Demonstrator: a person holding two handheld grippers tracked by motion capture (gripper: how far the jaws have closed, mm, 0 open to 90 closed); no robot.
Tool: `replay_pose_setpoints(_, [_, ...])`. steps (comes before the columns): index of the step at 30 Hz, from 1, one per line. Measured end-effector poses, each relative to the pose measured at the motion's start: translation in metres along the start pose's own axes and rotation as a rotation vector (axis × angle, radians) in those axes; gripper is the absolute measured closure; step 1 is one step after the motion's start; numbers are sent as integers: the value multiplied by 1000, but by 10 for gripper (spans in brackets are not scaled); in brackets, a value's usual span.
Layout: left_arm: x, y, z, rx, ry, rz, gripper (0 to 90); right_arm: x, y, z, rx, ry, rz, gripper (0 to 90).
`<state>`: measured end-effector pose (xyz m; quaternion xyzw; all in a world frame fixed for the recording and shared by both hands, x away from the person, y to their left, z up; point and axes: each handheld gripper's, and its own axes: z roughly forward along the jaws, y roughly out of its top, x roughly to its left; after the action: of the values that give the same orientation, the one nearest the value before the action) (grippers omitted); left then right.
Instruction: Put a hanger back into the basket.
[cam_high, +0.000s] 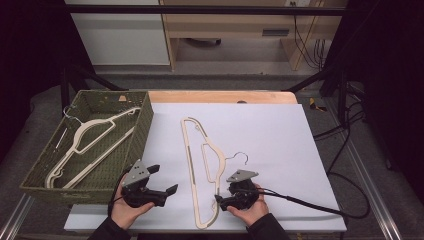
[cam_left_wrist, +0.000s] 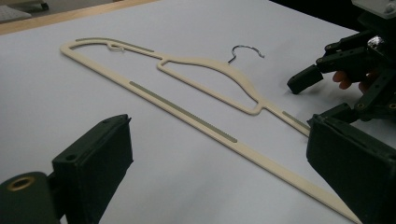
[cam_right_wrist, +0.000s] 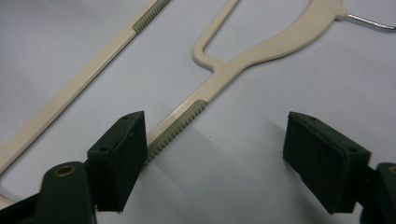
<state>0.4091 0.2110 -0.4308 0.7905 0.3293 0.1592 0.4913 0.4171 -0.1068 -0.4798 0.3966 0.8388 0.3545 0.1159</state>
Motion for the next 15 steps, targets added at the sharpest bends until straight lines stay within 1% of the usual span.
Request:
replay_pose_setpoints(1, [0,-1,0,0,0,-2,70,0,0,0,0,-5,9,261])
replay_pose_setpoints(2, [0,-1,1,2,0,-2,72,0,0,-2,7,3,9,300])
replay_pose_setpoints(3, [0,-2,1,5,-1,-4,72,0,1,-4,20,-11,20,425])
replay_pose_setpoints(4, [0,-2,2,9,-1,-4,72,-2,0,-5,26,-54,-31,497])
replay_pose_setpoints(5, [0,-3,3,13,-2,-7,73,-3,0,-6,26,-50,-35,463])
replay_pose_setpoints(6, [0,-4,4,14,-4,-10,73,-3,1,-6,29,-29,4,417])
replay_pose_setpoints(7, [0,-4,4,18,-5,-11,73,-2,2,-6,27,-13,35,398])
replay_pose_setpoints(8, [0,-4,5,19,-6,-10,73,-2,2,-6,2,2,32,369])
replay_pose_setpoints(9, [-1,-4,5,20,-6,-9,73,-1,2,-6,-19,19,43,333])
replay_pose_setpoints(10, [-1,-4,6,20,-8,-10,73,0,3,-6,-30,36,57,315])
replay_pose_setpoints(11, [-1,-4,7,21,-9,-9,73,0,3,-4,-52,50,58,305])
replay_pose_setpoints(12, [-2,-4,7,23,-10,-9,74,1,3,-2,-65,53,75,288])
replay_pose_setpoints(13, [-2,-4,7,25,-11,-7,73,2,3,0,-60,42,70,279])
replay_pose_setpoints(15, [-2,-5,7,25,-10,-6,73,4,2,6,-46,11,38,260])
